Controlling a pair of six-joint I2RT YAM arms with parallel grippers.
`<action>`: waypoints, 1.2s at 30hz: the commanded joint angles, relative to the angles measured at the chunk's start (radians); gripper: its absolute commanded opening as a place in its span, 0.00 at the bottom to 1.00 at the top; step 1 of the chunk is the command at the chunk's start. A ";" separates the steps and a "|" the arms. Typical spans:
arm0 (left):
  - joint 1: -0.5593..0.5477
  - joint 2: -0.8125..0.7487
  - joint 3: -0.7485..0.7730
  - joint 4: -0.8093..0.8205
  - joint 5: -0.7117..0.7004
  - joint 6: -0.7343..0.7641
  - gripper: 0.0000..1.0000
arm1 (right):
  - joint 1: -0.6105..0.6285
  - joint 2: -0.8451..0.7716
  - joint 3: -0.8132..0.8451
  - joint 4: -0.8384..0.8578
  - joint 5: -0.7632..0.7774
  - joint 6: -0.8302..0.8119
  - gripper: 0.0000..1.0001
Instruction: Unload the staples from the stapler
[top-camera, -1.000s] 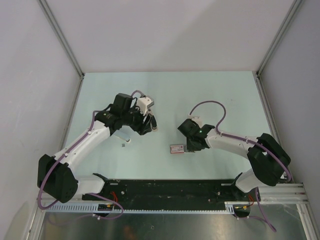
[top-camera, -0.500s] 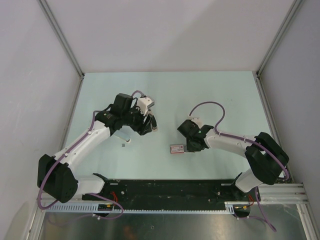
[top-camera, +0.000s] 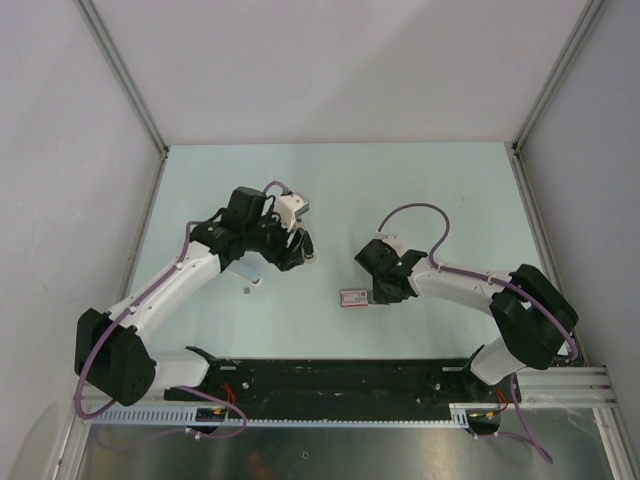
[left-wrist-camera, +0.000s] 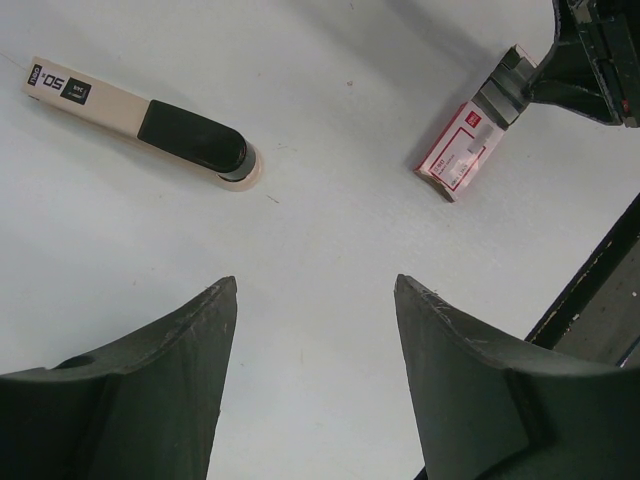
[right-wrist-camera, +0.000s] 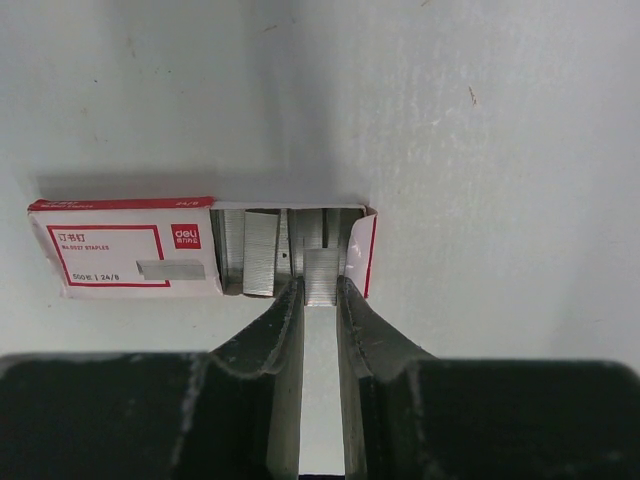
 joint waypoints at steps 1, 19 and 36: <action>-0.009 -0.028 -0.001 -0.004 0.009 0.056 0.69 | 0.003 -0.003 -0.002 0.009 0.002 -0.008 0.16; -0.025 -0.038 -0.003 -0.008 -0.003 0.060 0.71 | 0.003 -0.047 -0.001 0.004 -0.020 -0.013 0.32; -0.173 0.146 0.022 0.000 -0.014 0.209 0.66 | -0.244 -0.204 -0.041 0.005 -0.192 -0.080 0.27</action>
